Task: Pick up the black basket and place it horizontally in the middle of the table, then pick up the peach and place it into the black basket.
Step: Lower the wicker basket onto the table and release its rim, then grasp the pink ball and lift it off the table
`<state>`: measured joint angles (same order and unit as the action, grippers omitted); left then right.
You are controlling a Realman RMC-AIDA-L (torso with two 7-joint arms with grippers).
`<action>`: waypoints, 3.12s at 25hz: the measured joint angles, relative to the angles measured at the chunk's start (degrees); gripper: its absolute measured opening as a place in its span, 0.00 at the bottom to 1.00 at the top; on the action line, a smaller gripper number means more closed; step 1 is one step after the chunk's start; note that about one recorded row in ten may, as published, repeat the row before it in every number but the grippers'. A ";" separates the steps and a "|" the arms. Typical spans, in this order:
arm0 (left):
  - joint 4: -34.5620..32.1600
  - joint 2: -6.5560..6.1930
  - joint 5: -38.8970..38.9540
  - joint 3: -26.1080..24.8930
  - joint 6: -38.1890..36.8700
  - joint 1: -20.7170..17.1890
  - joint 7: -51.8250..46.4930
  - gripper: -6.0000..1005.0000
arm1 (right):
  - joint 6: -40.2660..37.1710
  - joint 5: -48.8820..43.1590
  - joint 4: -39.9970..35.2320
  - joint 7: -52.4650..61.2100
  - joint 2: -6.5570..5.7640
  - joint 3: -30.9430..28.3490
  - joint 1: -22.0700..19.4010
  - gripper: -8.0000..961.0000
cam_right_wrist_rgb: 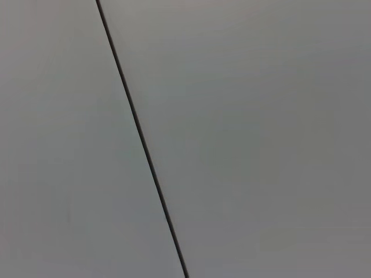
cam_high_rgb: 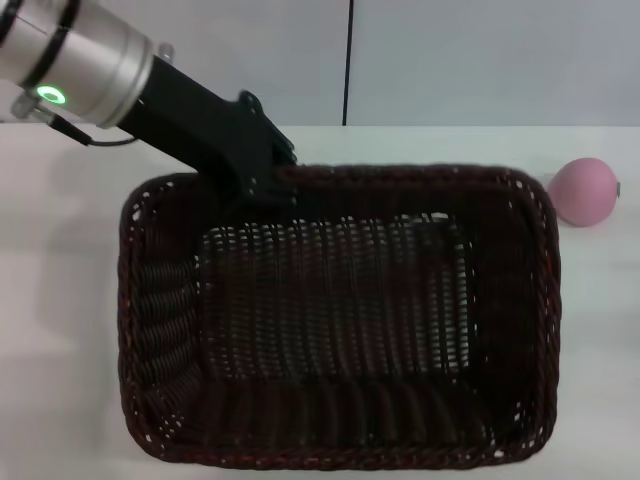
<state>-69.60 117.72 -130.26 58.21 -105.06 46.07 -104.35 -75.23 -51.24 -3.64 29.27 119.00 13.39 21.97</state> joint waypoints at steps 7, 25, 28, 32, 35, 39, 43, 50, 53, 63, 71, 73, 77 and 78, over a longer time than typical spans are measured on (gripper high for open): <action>7.26 0.15 -0.68 1.31 3.77 2.55 5.26 0.19 | 0.00 -0.11 0.63 0.00 0.00 0.35 -0.08 0.75; 14.34 0.79 -0.82 4.62 15.35 4.51 7.83 0.20 | 0.00 -0.65 1.63 -0.11 0.01 0.72 0.09 0.75; 14.48 0.87 0.08 5.55 16.17 4.59 7.52 0.21 | 0.00 -0.70 1.71 -0.13 0.00 0.70 0.09 0.75; 14.09 0.88 3.60 6.65 18.32 3.65 7.36 0.21 | 0.03 -0.71 1.93 -0.11 0.00 0.67 0.04 0.74; 14.07 0.87 4.47 6.66 18.99 3.51 7.61 0.21 | 0.08 -0.71 2.11 -0.21 0.01 0.67 0.03 0.74; 14.09 0.85 5.61 6.81 20.69 3.30 7.72 0.43 | 0.22 -0.71 2.19 -0.23 0.00 0.67 0.01 0.74; 13.77 0.67 9.19 6.85 23.69 1.63 7.96 0.55 | 0.69 -0.71 2.31 -0.22 0.00 0.71 0.03 0.74; 11.38 0.69 18.96 6.68 33.24 -6.12 9.24 0.81 | 0.34 -1.03 2.38 -0.02 0.00 0.88 -0.11 0.74; 12.05 0.75 24.53 7.16 39.18 -10.24 10.53 0.81 | 0.33 -1.37 2.38 0.16 0.00 0.93 -0.11 0.74; 22.35 1.00 60.18 10.19 51.76 -24.40 29.43 0.81 | 0.02 -10.19 -5.03 21.37 -0.29 6.33 -0.75 0.74; 37.73 1.04 87.93 10.25 42.53 -28.74 49.99 0.81 | -0.36 -38.04 -29.13 54.40 -1.17 9.65 -2.02 0.74; 42.44 1.09 93.68 10.25 39.43 -28.59 55.15 0.81 | -1.77 -47.19 -35.04 63.06 -1.85 9.66 -1.30 0.73; 47.48 1.14 98.78 10.26 36.75 -27.84 59.76 0.81 | -9.06 -67.10 -48.36 78.81 -3.35 9.71 1.71 0.73; 48.33 1.16 99.76 10.25 36.43 -27.66 60.47 0.81 | -9.06 -67.10 -48.36 78.81 -3.35 9.71 1.71 0.73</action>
<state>-21.28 118.88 -30.50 68.47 -68.63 18.40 -43.87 -84.29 -118.34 -52.00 108.08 115.65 23.10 23.67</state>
